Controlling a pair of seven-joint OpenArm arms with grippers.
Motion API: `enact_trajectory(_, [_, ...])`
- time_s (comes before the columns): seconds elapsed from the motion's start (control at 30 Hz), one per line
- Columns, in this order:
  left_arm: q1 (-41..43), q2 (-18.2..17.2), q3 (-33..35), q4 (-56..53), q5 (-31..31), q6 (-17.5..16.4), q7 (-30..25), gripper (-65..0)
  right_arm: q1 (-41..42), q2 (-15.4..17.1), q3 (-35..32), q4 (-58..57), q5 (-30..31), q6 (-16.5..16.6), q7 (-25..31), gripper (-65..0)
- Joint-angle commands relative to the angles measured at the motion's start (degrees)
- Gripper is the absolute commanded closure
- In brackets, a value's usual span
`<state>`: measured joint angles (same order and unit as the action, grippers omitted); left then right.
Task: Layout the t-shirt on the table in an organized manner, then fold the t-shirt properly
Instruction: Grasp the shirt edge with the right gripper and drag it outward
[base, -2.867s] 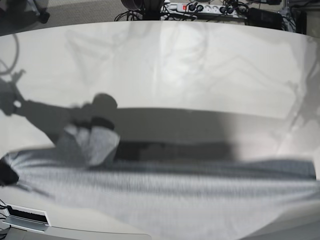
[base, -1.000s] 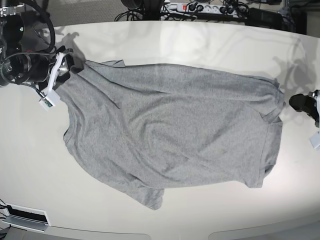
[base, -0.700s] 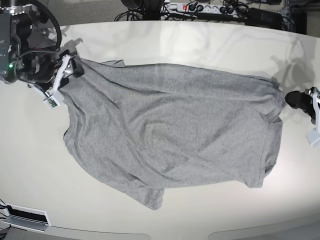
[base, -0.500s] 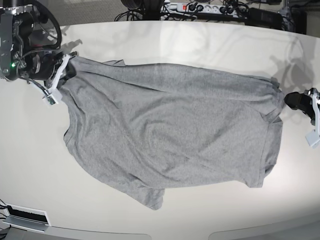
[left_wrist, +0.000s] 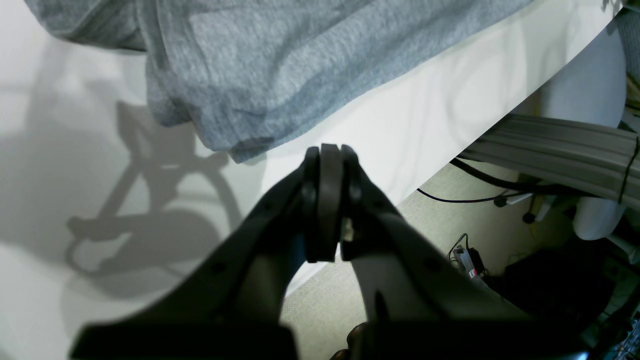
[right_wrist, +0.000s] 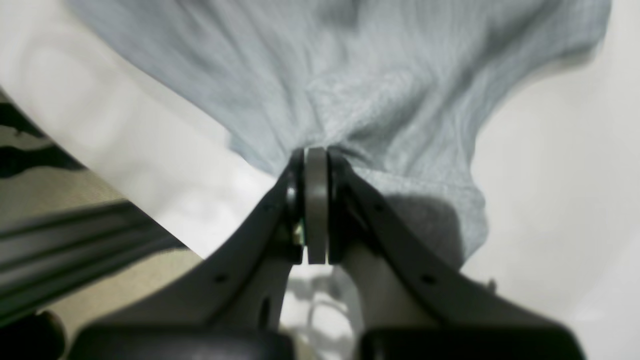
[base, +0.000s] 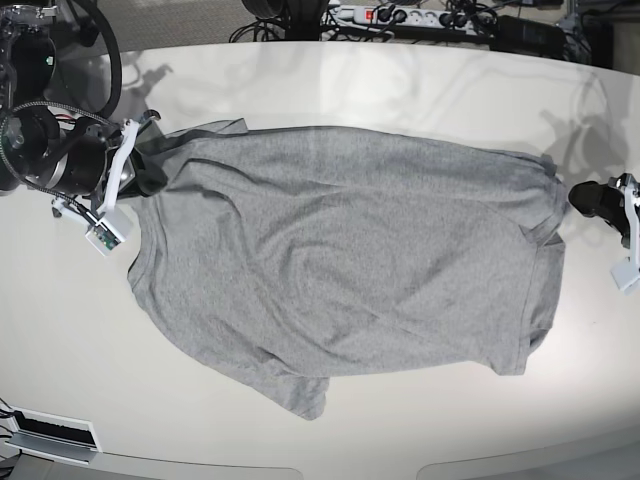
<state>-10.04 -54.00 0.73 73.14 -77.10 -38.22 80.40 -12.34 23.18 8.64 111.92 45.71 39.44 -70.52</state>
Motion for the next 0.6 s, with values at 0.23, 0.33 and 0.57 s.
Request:
enact_trajectory(0.23, [-0.9, -1.6, -0.7, 0.6, -0.9, -0.3, -0.4, 0.0, 3.0, 0.4, 0.3, 1.5, 1.1, 0.6, 13.7, 0.0])
enact_trajectory(0.33, [-0.9, -1.6, -0.7, 0.6, -1.1, -0.3, -0.4, 0.0, 5.0, -0.7, 0.3, 1.0, -1.5, 0.6, 15.6, 0.0])
enact_trajectory(0.57, [-0.9, -1.6, -0.7, 0.6, -1.1, -0.3, -0.4, 0.0, 11.6, -4.8, -1.8, -9.1, -6.0, -1.3, 16.1, -7.6])
